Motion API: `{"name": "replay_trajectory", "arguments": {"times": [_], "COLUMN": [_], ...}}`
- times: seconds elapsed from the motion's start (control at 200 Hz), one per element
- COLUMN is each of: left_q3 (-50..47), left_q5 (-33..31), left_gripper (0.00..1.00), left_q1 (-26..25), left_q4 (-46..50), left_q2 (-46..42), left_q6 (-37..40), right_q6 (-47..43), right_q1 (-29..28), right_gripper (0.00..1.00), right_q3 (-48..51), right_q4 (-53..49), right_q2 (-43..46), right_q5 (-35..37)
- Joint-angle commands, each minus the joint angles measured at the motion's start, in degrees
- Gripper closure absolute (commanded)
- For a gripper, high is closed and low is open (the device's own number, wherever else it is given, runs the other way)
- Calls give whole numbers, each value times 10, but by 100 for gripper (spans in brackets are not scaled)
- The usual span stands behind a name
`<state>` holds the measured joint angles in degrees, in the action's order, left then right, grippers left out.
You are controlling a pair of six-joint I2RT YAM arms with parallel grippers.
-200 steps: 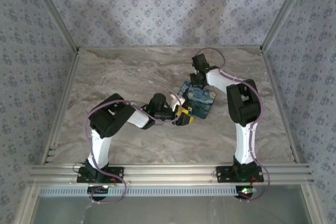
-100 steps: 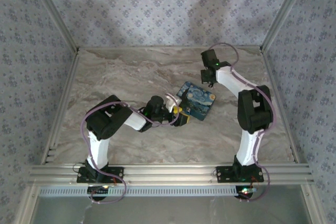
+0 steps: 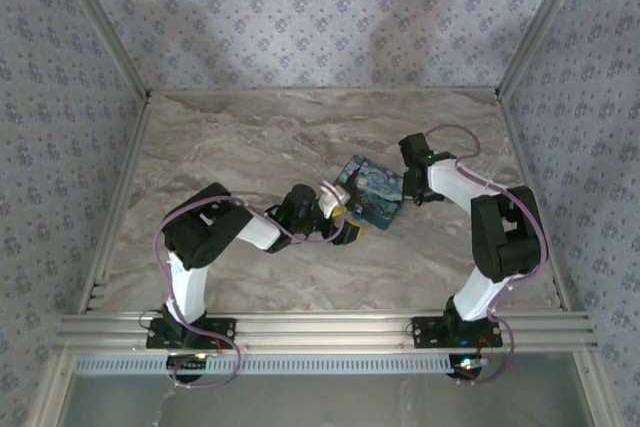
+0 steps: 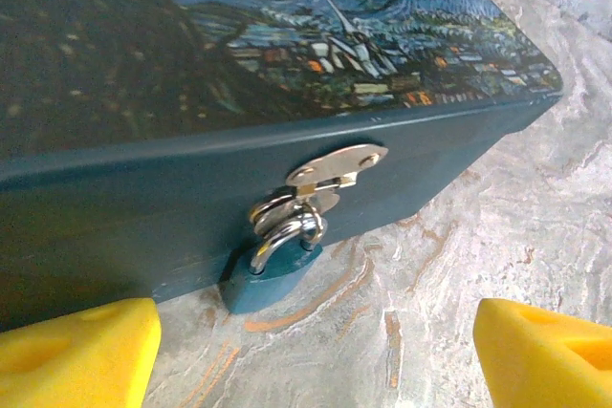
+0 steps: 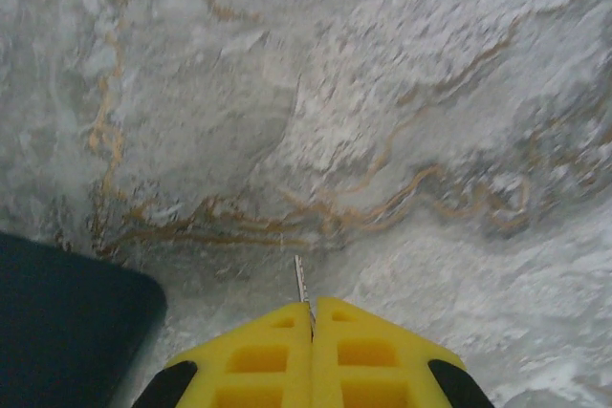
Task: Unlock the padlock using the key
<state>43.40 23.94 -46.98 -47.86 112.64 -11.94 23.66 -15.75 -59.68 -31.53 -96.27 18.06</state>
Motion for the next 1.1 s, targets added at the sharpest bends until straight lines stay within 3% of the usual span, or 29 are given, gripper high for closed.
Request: {"name": "replay_trajectory", "arguments": {"times": [0.0, 0.365, 0.58, 0.67, 0.824, 1.094], "left_q3": [19, 54, 38, 26, -16, -30], "left_q5": [11, 75, 96, 58, -88, -236], "left_gripper": [15, 16, 18, 18, 13, 9], "left_q1": [-7, -9, 14, 14, -17, -56], "left_q4": [36, 41, -65, -62, -40, -53], "left_q2": [-7, 10, 28, 17, -18, -4], "left_q6": [26, 10, -99, -102, -44, 25], "right_q6": [36, 12, 10, 15, 16, 26], "right_q1": [-17, -31, -32, -33, -35, -62], "right_gripper": [100, 100, 100, 100, 100, 100], "right_q3": [-10, -48, -45, -40, -39, -40], "right_q4": [18, 28, 34, 39, 45, 56], "right_q2": [-1, -41, -39, -34, -31, -33], "right_q5": [-15, -33, -44, -44, -53, -68]}}
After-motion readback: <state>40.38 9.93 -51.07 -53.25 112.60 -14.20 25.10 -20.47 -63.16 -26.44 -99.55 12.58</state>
